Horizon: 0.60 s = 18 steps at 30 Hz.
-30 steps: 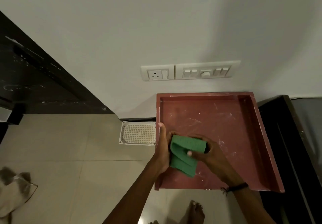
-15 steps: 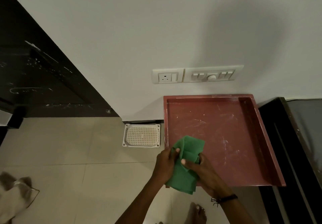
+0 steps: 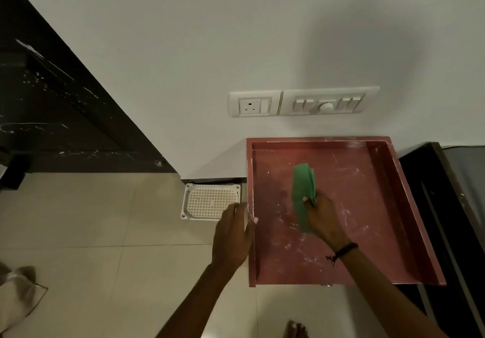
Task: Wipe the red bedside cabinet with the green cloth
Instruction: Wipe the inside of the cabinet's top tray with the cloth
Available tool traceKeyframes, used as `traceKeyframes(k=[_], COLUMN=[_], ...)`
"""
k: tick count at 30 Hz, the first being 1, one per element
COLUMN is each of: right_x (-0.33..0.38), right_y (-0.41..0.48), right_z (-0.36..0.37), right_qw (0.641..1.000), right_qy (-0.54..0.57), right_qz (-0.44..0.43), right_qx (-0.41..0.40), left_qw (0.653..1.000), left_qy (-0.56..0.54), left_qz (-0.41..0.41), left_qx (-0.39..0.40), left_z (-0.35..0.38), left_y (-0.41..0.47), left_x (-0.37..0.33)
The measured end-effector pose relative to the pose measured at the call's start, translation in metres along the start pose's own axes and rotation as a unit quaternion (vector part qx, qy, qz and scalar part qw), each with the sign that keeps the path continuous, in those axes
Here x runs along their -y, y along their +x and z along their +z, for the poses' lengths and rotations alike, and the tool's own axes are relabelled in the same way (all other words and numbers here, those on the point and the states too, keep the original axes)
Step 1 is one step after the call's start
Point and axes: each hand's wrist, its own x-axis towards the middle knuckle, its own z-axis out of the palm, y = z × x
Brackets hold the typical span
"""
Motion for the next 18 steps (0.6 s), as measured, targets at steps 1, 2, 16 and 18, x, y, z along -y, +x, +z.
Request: traceKeyframes(k=[1,2,16,18], right_x=[0.002,0.004,0.01,-0.012], right_y=[0.006,0.013,0.076,0.04], right_z=[-0.002,-0.002,0.106,0.105], right_qw=[0.999,0.997,0.871,0.874], right_qy=[-0.031,-0.045,-0.235,-0.221], right_qz=[-0.029,-0.049,-0.417,-0.412], right_qx=[-0.014,-0.026,0.108,0.129], left_qw=[1.0,0.999,0.984,0.983], left_qy=[0.01,0.015,-0.13,-0.13], left_qz=[0.018,0.027,-0.036,-0.022], left_qx=[-0.008,-0.007,-0.113,-0.131], left_z=[0.001,0.002,0.041,0.038], left_y=[0.007,0.013,0.021,0.026], left_x=[0.002,0.003,0.013,0.019])
